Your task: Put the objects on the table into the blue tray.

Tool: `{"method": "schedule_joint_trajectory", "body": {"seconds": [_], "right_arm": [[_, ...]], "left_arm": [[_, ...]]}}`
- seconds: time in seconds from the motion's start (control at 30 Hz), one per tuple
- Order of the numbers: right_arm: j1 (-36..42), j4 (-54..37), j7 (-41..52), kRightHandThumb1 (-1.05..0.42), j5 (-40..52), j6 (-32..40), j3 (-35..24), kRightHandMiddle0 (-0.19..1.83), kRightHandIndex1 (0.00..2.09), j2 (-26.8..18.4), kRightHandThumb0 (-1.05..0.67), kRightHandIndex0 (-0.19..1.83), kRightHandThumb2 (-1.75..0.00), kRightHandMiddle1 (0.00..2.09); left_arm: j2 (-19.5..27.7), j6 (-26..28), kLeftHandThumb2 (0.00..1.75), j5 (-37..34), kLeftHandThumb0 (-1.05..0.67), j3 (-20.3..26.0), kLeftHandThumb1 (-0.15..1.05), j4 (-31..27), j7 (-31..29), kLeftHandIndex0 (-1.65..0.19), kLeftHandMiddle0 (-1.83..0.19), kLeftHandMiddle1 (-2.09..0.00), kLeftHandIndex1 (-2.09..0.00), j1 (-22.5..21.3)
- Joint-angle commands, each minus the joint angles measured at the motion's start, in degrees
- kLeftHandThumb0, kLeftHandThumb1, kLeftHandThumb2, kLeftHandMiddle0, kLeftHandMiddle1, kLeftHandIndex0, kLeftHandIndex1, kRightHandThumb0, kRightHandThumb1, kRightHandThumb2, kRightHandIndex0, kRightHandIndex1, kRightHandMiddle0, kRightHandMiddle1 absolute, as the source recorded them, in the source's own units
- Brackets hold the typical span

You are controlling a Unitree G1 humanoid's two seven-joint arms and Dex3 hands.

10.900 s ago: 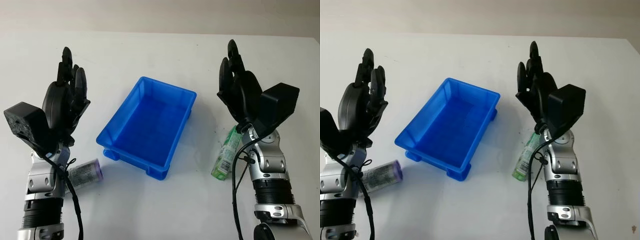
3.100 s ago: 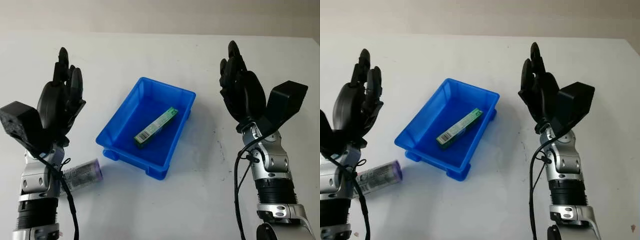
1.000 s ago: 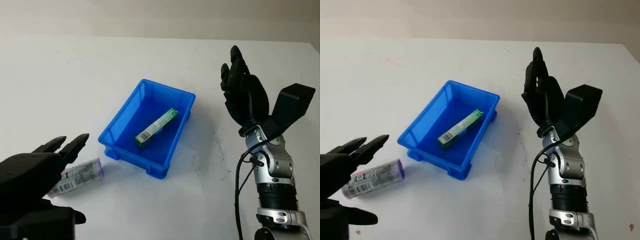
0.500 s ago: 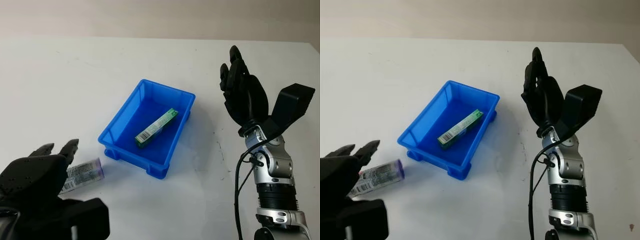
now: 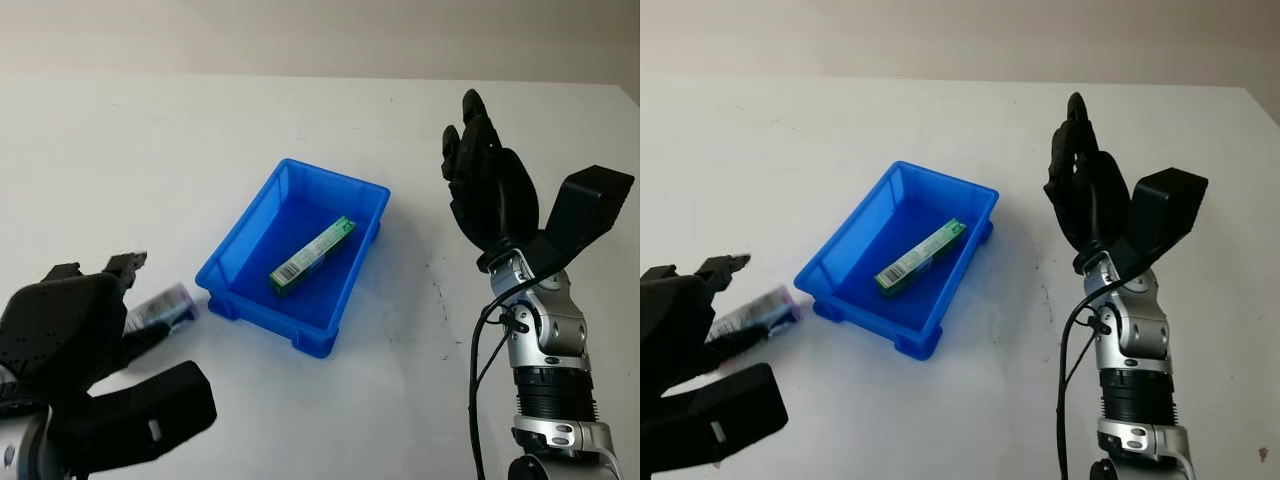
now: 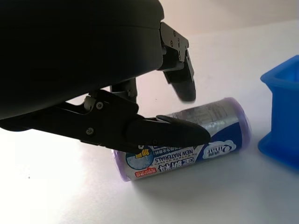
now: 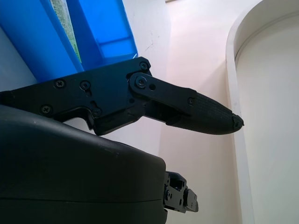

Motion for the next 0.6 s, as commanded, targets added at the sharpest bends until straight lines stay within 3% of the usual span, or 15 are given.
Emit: {"method": "schedule_joint_trajectory", "body": {"seconds": [0.0, 0.13, 0.23, 0.37, 0.43, 0.57], "right_arm": [[-0.06, -1.63, -0.10, -1.05, 0.26, 0.25, -0.29, -0.19, 0.00, 0.07, -0.74, -0.19, -0.73, 0.00], [-0.18, -1.62, 0.08, -1.05, 0.45, 0.11, -0.48, -0.19, 0.00, -0.08, -0.74, -0.19, -0.73, 0.00], [-0.20, -1.55, 0.24, -1.05, 0.33, -0.20, -0.53, -0.19, 0.00, -0.32, -0.74, -0.19, -0.73, 0.00], [-0.25, -1.64, 0.16, -1.05, 0.58, -0.06, -0.77, -0.19, 0.00, -0.14, -0.74, -0.19, -0.73, 0.00], [-0.31, -1.61, 0.12, -1.05, 0.65, -0.01, -0.85, -0.19, 0.00, -0.06, -0.74, -0.19, -0.73, 0.00], [-0.47, -1.41, -0.03, -1.05, 0.63, -0.14, -0.90, -0.19, 0.00, 0.17, -0.74, -0.19, -0.72, 0.00]], "left_arm": [[0.99, -0.01, 0.32, -3.15, -0.55, 0.59, 1.05, 0.60, -0.64, -0.09, -0.35, -2.09, -1.66, -0.26], [2.52, 0.51, 0.31, -8.45, -0.56, 0.84, 1.05, 1.38, -1.69, -0.08, -0.28, -2.04, -1.65, -0.15], [3.73, 1.14, 0.27, -9.53, -0.61, 0.60, 1.05, 1.58, -2.80, -0.08, -0.26, -1.66, -1.54, -0.18], [4.87, 2.52, 0.25, -9.36, -0.64, 0.01, 1.05, 2.20, -4.41, -0.05, -0.28, -1.36, -1.38, -0.71], [5.05, 3.25, 0.26, -9.15, -0.64, -0.34, 1.05, 2.45, -4.88, -0.04, -0.28, -1.34, -1.33, -0.94], [5.24, 4.04, 0.25, -9.49, -0.62, -1.04, 1.05, 3.39, -4.22, -0.03, -0.23, -1.70, -1.48, -1.01]]}}
